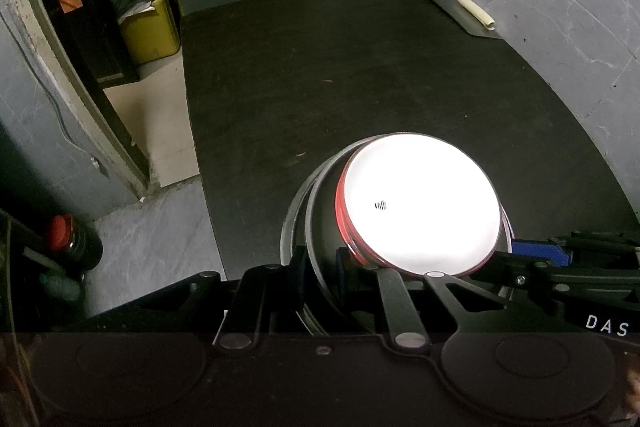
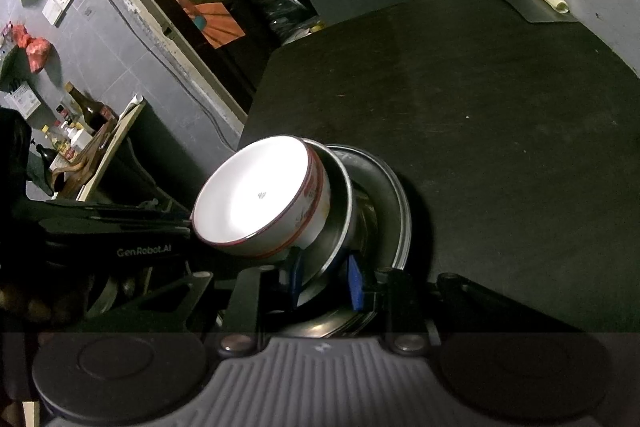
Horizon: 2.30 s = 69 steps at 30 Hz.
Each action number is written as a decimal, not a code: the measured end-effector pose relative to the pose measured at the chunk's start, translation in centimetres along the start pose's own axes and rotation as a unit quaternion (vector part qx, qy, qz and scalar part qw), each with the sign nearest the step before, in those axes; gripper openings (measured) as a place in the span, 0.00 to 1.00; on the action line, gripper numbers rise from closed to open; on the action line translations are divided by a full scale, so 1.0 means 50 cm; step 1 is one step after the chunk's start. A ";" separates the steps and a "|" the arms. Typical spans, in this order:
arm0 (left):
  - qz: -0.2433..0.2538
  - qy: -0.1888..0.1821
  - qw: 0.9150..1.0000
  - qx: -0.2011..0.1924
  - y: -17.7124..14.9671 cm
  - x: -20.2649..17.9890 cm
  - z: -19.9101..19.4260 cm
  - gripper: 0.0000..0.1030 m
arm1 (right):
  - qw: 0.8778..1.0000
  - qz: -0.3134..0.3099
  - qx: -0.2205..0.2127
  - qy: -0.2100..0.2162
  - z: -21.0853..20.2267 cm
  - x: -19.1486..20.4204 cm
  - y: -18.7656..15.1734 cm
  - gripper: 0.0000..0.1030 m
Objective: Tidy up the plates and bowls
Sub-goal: 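Lower the steel pot onto the steel plate stack with both grippers, then open both grippers and withdraw from the pot rim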
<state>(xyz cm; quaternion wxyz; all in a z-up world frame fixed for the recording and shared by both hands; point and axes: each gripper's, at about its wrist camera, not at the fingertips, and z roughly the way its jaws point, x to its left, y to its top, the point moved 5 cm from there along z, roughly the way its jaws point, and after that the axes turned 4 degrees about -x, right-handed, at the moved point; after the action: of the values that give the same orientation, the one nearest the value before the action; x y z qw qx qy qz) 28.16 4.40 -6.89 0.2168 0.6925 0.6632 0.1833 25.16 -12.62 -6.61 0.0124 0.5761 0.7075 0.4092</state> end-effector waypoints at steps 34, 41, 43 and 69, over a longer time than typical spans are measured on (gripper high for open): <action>-0.003 0.003 1.000 0.005 -0.007 -0.005 0.003 0.15 | 1.000 0.005 -0.008 -0.007 -0.008 -0.002 0.002 0.28; 0.000 0.009 1.000 0.004 -0.005 -0.009 0.000 0.17 | 1.000 0.004 -0.012 -0.009 -0.012 0.000 0.003 0.28; 0.004 0.013 1.000 0.003 -0.003 -0.012 -0.002 0.17 | 1.000 0.003 -0.012 -0.009 -0.013 0.001 0.002 0.28; 0.006 0.044 0.999 -0.003 -0.003 -0.006 -0.012 0.38 | 1.000 0.003 -0.017 -0.012 -0.020 0.005 0.001 0.34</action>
<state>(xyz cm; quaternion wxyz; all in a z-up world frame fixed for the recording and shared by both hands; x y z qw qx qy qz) 27.71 4.13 -6.44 0.1882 0.6870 0.6675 0.2170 24.63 -12.99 -5.83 0.0290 0.5831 0.6985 0.4139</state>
